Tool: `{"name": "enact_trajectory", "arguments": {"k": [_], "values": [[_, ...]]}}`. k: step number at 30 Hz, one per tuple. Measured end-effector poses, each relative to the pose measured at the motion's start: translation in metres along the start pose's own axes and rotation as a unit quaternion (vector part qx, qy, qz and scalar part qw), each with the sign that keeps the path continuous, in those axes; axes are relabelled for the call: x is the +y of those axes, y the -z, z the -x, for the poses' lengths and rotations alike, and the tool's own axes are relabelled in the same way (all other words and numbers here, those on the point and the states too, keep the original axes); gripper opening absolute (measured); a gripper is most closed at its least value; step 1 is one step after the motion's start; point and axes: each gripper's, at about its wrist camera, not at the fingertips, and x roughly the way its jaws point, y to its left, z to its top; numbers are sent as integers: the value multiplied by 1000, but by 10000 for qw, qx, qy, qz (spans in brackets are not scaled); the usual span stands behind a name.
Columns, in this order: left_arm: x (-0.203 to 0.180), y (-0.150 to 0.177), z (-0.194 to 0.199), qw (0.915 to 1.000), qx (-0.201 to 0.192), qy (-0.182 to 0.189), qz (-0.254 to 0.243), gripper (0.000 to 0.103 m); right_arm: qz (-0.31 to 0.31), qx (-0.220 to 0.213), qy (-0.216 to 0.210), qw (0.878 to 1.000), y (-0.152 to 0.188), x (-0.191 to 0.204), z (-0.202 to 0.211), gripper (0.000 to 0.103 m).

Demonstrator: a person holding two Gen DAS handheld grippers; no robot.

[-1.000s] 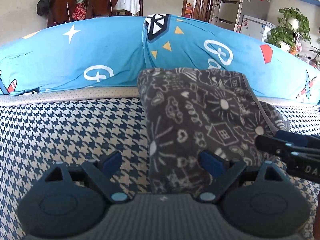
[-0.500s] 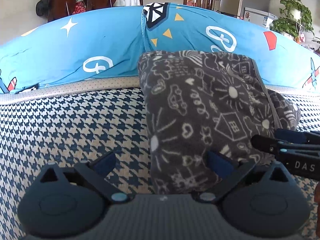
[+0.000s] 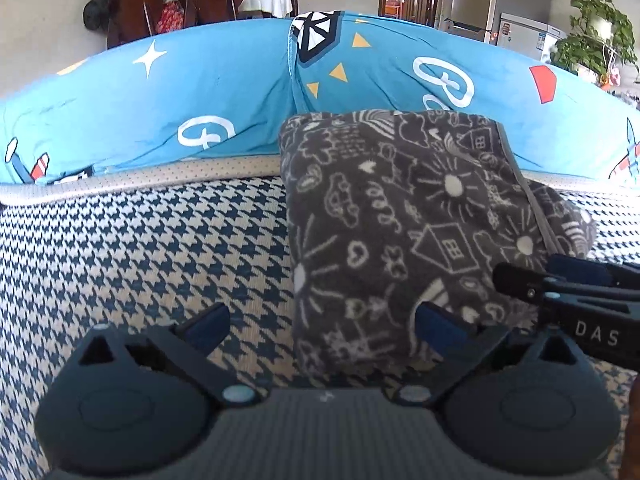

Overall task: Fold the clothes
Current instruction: 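Open both grippers and pull them back from the folded jacket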

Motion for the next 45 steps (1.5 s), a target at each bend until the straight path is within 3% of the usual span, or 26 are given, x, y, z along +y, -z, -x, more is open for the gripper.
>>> {"name": "enact_trajectory", "arguments": {"k": [5,13,27,45], "values": [[-2,7,15,9998,112,-136,34,103,-165,106,-21,9998,-2,2,12,64],[-14,23,37,9997,134,-204,-79,103,-42,126,-83,9999,2,14,37,76],[-25,39,55,9992,154,-349,-153,103,-96,129,372,9992,16,12,68,92],[-27,52,50,9976,451,-495,-184,103,-206,711,467,9962,22,7,51,94]]}}
